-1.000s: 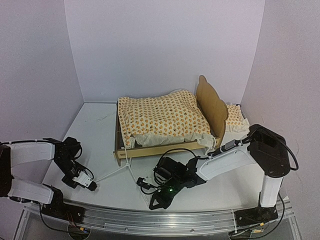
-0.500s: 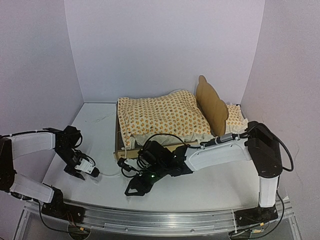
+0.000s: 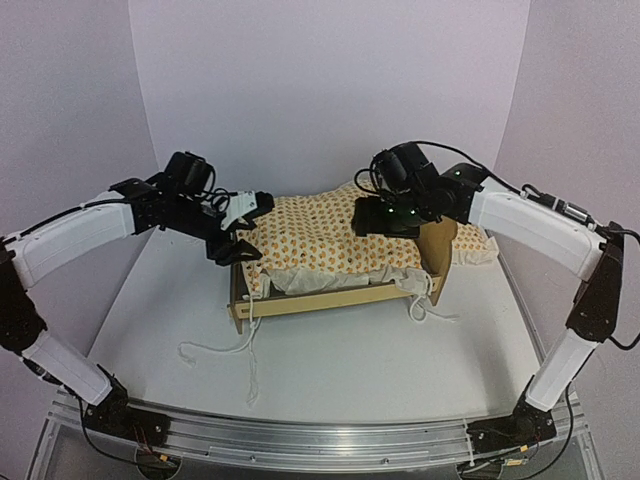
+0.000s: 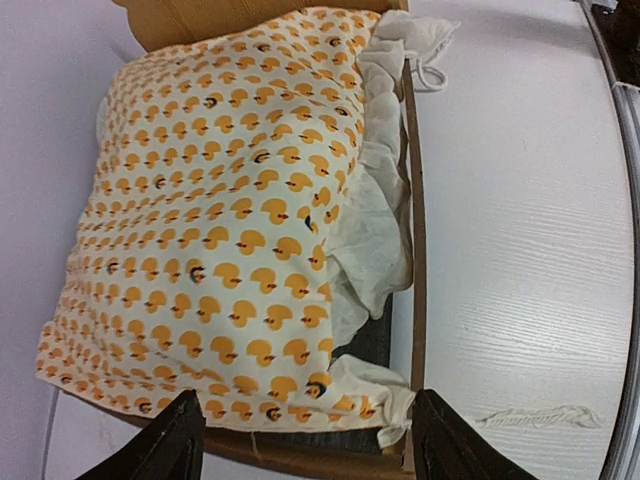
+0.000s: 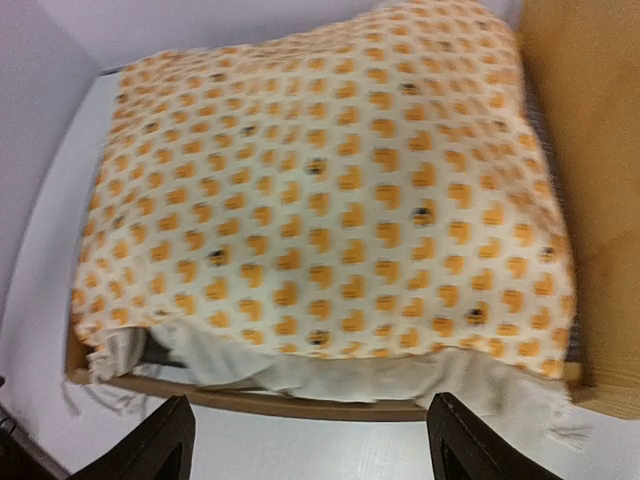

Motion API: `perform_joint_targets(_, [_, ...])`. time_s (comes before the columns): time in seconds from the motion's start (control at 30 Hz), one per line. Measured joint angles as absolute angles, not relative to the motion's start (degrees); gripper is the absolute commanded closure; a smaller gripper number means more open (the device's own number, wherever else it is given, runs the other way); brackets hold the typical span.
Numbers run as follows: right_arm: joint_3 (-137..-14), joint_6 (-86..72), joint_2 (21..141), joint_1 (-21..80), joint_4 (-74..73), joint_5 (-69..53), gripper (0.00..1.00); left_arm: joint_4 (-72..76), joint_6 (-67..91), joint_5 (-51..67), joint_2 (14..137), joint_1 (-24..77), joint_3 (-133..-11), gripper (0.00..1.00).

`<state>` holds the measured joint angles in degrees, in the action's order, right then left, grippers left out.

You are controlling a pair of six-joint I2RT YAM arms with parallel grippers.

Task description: Set up the pet bed

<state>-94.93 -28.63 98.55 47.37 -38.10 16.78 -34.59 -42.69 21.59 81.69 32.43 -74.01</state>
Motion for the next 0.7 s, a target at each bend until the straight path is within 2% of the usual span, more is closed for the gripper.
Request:
perform_joint_targets(0.23, [-93.55,-31.83,101.51,40.74,-51.12,24.13,0.39,-34.81,-34.08,11.06,95.7,36.45,-75.09,0.27])
perform_joint_targets(0.33, [-93.07,-32.19,104.19,39.75,-52.41,24.01,0.4,-35.47,-32.82,8.14,97.18,36.79,-74.94,0.29])
perform_joint_targets(0.4, [-92.31,-32.3,105.47,39.1,-52.78,23.96,0.4,-35.46,-32.53,6.65,97.19,37.44,-74.71,0.33])
perform_joint_targets(0.5, [-90.31,-32.47,106.57,38.08,-52.84,23.24,0.42,-35.32,-32.49,4.3,97.61,38.03,-73.85,0.47])
perform_joint_targets(0.57, [-88.71,-32.68,106.86,37.38,-52.67,21.97,0.49,-35.48,-32.69,3.52,98.09,38.17,-72.96,0.59])
perform_joint_targets(0.6, [-87.85,-32.85,106.95,36.99,-52.44,21.15,0.55,-35.58,-32.83,3.22,98.31,38.17,-72.57,0.68])
perform_joint_targets(0.63, [-87.35,-33.11,107.0,36.76,-51.84,20.37,0.66,-35.74,-32.99,2.97,98.45,38.15,-72.28,0.83])
perform_joint_targets(0.67, [-87.31,-33.25,107.0,36.47,-51.51,19.95,0.75,-36.08,-33.06,2.8,98.59,38.15,-72.1,0.93])
perform_joint_targets(0.7, [-87.18,-33.25,107.09,36.18,-50.99,19.45,0.83,-36.32,-33.08,2.68,98.64,38.15,-71.98,0.99])
